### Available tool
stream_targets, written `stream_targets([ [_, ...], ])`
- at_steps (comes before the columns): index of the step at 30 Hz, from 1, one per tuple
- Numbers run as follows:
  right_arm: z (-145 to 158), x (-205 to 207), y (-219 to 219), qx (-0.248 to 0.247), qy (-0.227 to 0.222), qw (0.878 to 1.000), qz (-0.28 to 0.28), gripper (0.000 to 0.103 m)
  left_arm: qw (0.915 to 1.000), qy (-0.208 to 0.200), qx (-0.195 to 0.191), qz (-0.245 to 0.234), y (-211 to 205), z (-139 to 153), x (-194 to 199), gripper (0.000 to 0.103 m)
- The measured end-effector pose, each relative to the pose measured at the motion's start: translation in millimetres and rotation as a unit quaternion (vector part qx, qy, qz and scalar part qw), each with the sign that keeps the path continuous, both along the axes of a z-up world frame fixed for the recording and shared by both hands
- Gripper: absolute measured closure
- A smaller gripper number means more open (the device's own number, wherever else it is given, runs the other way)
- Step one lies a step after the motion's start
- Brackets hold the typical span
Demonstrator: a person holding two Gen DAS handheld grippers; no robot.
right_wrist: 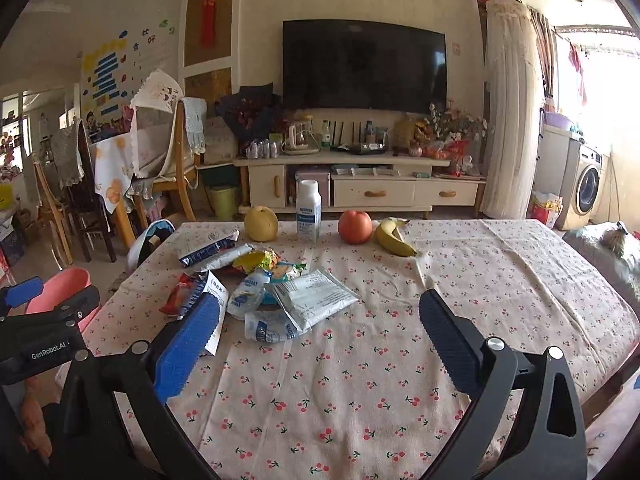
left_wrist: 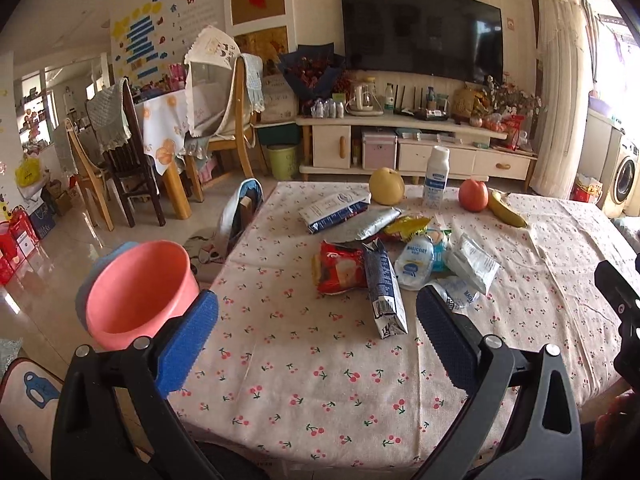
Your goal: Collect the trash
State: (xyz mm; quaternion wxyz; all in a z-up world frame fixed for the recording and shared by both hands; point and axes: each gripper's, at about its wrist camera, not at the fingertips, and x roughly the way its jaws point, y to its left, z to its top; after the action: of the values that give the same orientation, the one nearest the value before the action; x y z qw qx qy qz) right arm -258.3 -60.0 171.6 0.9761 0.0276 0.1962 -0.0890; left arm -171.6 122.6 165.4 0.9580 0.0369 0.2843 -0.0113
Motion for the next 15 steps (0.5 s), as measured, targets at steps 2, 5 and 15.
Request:
stream_targets([
  [2,8.7,-8.2,5.1,0.000,-0.013,1.000,0.005,0.005,0.9999,-0.013,0.000,0.001,2.6,6.9,-8.0,0.003],
  [5,19.8,-17.2,13.7,-0.001,-0.028,1.000,0.011,0.005,0.9995,-0.031,-0.003,0.001,8.4,17.3,-18.5,0.003],
  [15,48.8,-49.5,29.0,-0.017,-0.076,0.997,0.013,0.005,0.9977,-0.066,-0.015,-0.002,20.8,39.6,-38.2,0.003],
])
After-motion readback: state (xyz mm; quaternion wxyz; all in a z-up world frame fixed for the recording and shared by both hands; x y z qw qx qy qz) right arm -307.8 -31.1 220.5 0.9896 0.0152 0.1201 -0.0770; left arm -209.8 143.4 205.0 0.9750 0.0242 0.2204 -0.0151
